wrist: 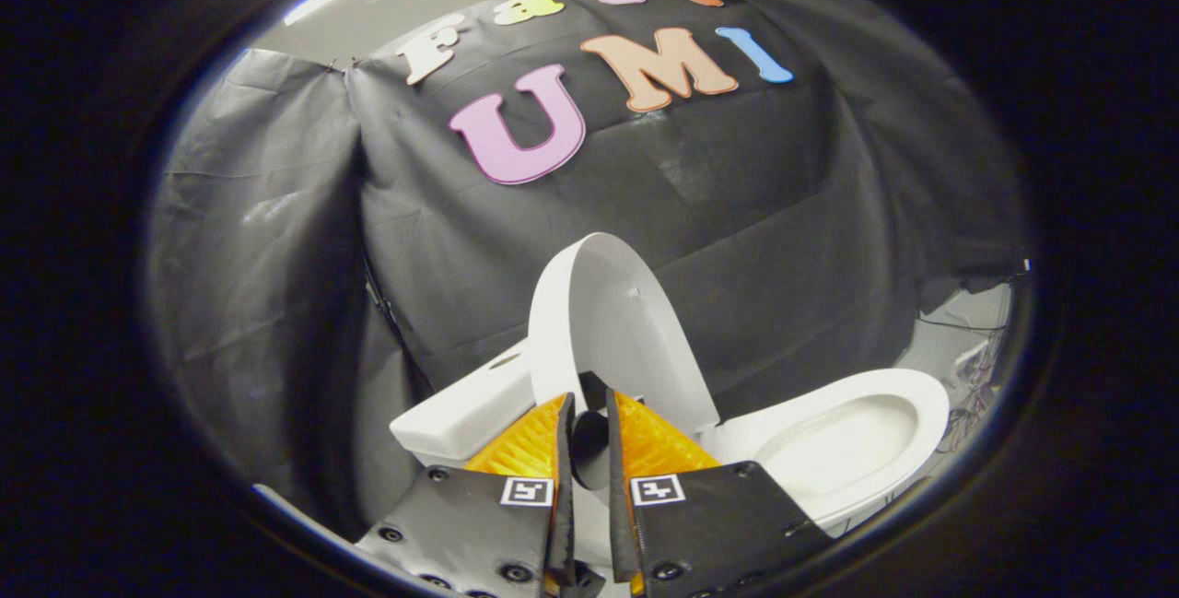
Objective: Open the toilet lid.
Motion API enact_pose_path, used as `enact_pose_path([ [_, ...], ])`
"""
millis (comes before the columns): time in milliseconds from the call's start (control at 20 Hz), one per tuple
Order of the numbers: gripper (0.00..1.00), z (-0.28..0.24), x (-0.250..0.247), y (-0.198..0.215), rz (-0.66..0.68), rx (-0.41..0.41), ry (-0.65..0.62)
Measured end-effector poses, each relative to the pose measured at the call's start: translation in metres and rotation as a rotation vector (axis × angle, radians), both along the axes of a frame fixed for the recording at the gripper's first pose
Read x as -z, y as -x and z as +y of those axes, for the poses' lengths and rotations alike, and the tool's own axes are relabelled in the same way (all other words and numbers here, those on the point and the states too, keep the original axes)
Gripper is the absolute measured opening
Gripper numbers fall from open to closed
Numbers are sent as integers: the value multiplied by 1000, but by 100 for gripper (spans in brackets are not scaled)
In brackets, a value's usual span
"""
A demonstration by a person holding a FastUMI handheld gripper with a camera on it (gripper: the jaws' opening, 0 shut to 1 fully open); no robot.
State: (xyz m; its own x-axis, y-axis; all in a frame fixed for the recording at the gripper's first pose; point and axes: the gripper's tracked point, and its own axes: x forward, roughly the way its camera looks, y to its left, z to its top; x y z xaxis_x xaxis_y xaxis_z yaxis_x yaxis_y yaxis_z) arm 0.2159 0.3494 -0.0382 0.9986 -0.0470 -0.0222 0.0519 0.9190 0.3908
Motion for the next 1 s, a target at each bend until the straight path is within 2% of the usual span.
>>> enact_pose_path([
  [400, 17, 39, 5, -17, 15, -96, 22],
  [750, 17, 52, 6, -24, 43, -137, 86],
  [1000, 17, 48, 5, -22, 41, -125, 71],
])
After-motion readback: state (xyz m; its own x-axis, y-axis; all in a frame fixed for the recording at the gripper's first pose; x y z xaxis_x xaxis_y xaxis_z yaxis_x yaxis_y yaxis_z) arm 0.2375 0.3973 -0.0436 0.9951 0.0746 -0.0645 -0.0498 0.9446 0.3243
